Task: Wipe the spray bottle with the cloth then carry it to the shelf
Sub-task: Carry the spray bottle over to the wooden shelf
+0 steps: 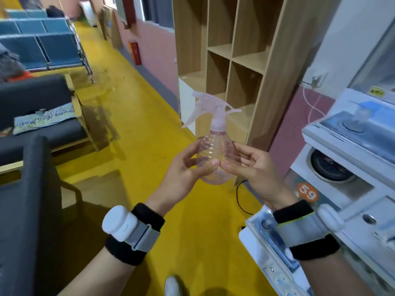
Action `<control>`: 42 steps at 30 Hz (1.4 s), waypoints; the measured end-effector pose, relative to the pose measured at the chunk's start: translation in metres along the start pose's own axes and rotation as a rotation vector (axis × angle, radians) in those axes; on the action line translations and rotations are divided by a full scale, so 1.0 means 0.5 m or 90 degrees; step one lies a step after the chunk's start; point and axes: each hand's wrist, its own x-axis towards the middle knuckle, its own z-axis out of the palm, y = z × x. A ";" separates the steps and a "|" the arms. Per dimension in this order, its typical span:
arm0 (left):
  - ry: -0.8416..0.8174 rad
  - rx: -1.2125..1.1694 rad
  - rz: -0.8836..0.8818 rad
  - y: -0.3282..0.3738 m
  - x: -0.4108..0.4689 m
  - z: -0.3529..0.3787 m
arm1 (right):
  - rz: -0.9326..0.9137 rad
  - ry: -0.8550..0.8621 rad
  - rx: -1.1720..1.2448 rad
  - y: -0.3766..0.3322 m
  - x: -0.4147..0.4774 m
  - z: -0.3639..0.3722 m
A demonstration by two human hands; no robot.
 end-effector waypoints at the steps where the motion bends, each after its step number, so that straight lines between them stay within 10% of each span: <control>1: 0.007 0.000 -0.002 -0.010 0.038 -0.019 | 0.003 -0.001 0.001 0.011 0.048 0.003; 18: 0.033 0.028 0.010 -0.111 0.641 -0.405 | -0.016 -0.022 0.028 0.083 0.761 0.123; 42: -0.014 0.088 -0.001 -0.256 1.404 -0.537 | -0.029 0.026 0.060 0.175 1.494 -0.049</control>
